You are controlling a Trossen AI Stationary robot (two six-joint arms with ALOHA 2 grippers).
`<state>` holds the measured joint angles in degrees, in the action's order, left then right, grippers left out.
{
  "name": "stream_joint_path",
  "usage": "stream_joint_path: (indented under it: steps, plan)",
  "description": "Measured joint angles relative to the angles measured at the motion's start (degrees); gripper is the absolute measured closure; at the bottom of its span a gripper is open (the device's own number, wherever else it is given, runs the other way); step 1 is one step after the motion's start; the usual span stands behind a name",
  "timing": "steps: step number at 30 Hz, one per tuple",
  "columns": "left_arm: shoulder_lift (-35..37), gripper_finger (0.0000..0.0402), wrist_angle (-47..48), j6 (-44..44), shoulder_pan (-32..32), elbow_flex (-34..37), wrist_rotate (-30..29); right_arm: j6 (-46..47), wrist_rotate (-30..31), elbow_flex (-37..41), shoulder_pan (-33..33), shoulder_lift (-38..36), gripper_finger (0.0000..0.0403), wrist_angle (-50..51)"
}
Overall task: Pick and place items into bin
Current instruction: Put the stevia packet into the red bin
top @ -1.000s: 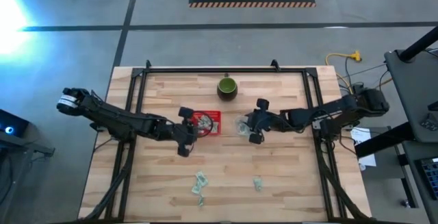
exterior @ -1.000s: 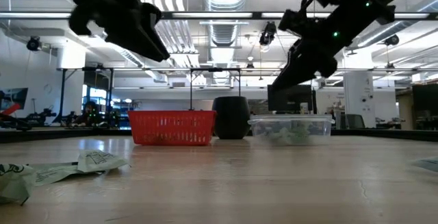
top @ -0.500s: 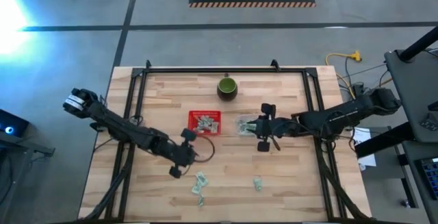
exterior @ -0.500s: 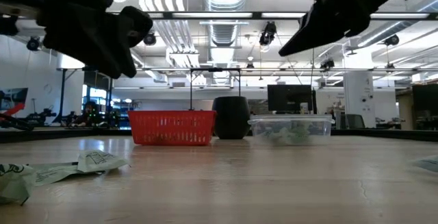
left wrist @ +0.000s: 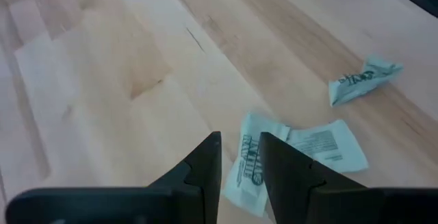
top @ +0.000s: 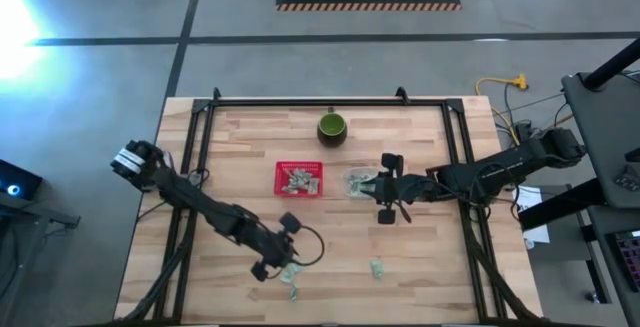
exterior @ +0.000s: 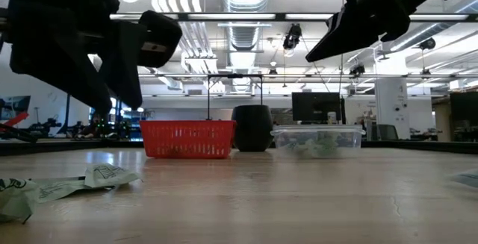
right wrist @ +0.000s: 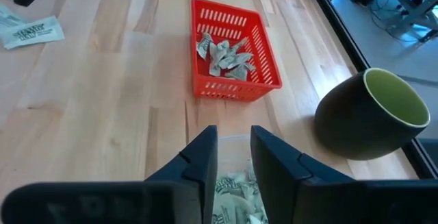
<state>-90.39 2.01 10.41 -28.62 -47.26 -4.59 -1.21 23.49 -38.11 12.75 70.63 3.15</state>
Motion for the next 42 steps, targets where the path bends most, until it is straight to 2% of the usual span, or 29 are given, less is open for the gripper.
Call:
stream_joint_path:
  steps: [9,22,25,30,38,42]
  plan:
    - [-3.14,0.0315,-0.09,-0.95,0.02,-1.01,-0.31,0.17,0.0,0.09,0.04,0.0,0.033,-0.04]
    - [-4.16,0.0236,-0.36,-1.16,0.02,-1.01,-0.25,0.8,0.0,0.09,0.04,0.0,0.0329,-0.03]
    - [-4.16,0.0233,-0.33,-1.28,0.02,-1.01,0.26,0.8,0.0,0.09,0.04,0.0,0.0333,-0.03]
    - [-4.49,0.0233,-2.11,-1.29,0.02,-0.96,5.3,0.8,0.0,0.09,0.04,0.0,0.0334,-0.03]
    - [-9.44,0.0233,-3.03,-1.09,0.16,-1.19,5.39,1.02,0.0,0.2,0.04,0.02,0.0329,0.01]
    - [-9.75,0.0233,-2.95,-1.08,0.26,-1.71,5.26,1.04,0.0,0.28,0.04,0.04,0.0335,-0.02]
